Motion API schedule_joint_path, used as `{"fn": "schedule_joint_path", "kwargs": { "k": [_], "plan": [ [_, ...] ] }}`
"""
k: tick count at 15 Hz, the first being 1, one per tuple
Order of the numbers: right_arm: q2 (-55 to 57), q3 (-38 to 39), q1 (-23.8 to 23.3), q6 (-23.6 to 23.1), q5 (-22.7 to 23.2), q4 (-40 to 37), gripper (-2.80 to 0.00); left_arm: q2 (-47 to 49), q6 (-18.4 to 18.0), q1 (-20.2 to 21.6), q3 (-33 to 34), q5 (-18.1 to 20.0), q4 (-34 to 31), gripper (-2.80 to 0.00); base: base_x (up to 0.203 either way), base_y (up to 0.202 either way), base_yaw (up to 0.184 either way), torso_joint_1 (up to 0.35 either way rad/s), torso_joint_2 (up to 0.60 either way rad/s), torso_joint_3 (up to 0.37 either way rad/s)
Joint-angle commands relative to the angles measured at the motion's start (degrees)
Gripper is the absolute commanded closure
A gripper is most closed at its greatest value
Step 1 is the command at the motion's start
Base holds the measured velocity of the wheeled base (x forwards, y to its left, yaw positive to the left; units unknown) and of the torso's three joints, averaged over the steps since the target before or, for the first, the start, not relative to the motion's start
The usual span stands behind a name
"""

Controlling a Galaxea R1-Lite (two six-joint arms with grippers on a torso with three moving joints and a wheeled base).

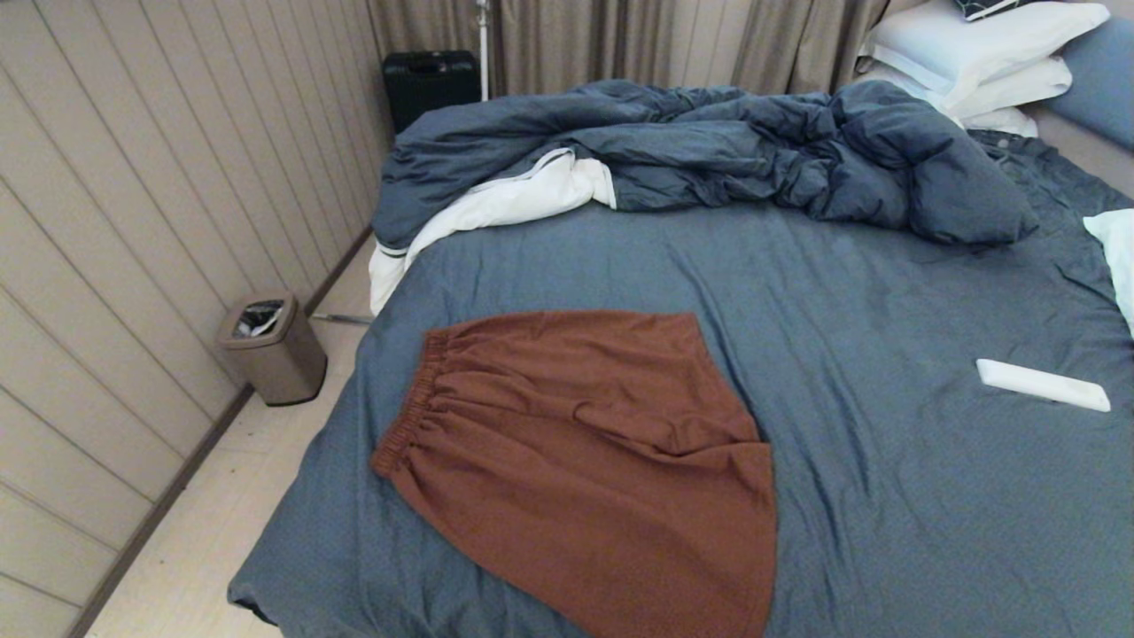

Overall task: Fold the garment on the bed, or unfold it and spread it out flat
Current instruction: Fold the brown shorts

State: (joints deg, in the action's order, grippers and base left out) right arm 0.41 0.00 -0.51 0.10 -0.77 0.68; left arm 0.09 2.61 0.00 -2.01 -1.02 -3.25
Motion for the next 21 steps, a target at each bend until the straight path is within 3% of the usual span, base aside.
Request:
{"fn": "schedule_joint_path", "kwargs": {
  "k": [1, 5, 7, 11, 13, 17, 21],
  "plan": [
    [0.0, 0.0, 0.0, -0.2, 0.2, 0.0, 0.00, 0.0, 0.0, 0.0, 0.0, 0.0, -0.1, 0.00, 0.000, 0.000, 0.000, 0.000, 0.00, 0.000],
    [-0.3, 0.0, 0.0, -0.9, 0.3, 0.0, 0.00, -0.1, -1.5, 0.0, -0.7, 0.0, -0.5, 0.00, 0.000, 0.000, 0.000, 0.000, 0.00, 0.000],
    [0.0, -1.6, 0.1, -5.9, 1.0, -4.9, 0.00, 2.7, -1.8, 0.0, -6.0, 0.2, -1.0, 0.00, 0.000, 0.000, 0.000, 0.000, 0.00, 0.000],
    [6.7, -3.4, 0.1, -7.7, 2.6, -7.6, 0.00, 18.7, -1.3, 0.0, -17.3, 0.7, -0.7, 0.00, 0.000, 0.000, 0.000, 0.000, 0.00, 0.000],
    [10.6, -10.0, 0.2, -7.4, 3.7, -7.8, 0.00, 27.6, 0.0, 0.0, -22.4, 0.9, 1.1, 0.00, 0.000, 0.000, 0.000, 0.000, 0.00, 0.000],
    [26.1, -26.4, 1.8, -2.5, 5.2, -7.9, 0.00, 41.9, 1.8, 0.0, -30.3, 3.4, 3.1, 0.00, 0.000, 0.000, 0.000, 0.000, 0.00, 0.000],
    [48.8, -38.2, 2.9, 6.7, 5.7, -7.9, 0.00, 61.5, 4.2, 0.0, -37.2, 8.2, 3.4, 0.00, 0.000, 0.000, 0.000, 0.000, 0.00, 0.000]
  ]
}}
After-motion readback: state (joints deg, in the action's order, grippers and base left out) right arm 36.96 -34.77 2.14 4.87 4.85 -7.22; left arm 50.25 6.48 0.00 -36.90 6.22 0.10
